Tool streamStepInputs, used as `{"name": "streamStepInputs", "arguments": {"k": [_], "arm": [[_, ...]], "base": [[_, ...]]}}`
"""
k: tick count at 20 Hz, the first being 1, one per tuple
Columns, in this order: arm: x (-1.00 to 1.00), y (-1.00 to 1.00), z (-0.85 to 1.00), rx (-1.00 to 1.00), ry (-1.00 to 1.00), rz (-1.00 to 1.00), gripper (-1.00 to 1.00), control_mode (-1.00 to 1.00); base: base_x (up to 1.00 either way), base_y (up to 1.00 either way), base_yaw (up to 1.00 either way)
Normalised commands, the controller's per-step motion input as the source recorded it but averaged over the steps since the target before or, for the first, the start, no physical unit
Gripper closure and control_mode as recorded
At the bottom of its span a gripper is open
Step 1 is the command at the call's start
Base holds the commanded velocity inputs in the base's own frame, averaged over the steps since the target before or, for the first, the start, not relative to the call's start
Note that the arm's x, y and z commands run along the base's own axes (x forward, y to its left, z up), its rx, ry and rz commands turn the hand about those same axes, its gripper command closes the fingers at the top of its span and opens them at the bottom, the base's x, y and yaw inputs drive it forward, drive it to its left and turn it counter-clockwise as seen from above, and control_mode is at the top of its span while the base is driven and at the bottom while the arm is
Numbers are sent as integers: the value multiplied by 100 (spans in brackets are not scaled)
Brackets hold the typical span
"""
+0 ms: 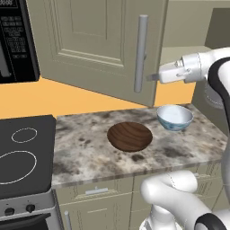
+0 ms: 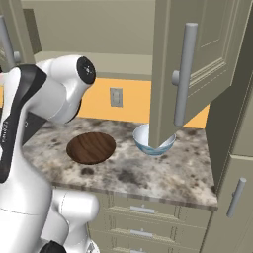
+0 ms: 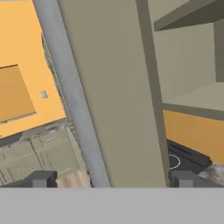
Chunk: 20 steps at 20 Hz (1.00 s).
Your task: Open the cabinet. Pick the bowls from the counter and place them in the cabinet. Then close the cabinet.
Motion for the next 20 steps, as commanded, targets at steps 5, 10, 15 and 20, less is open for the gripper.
{"name": "streamStepInputs", "arguments": {"k": [5,10,15,20], "arm": [[-5,53,0,0,0,15,-100,-100],[-15,62,0,0,0,13,-100,-100],[-23,60,0,0,0,11,-100,-100],[-27,44,0,0,0,8,-100,-100]], "base": [[0,0,0],[0,0,0],[0,0,0],[0,0,0]]}}
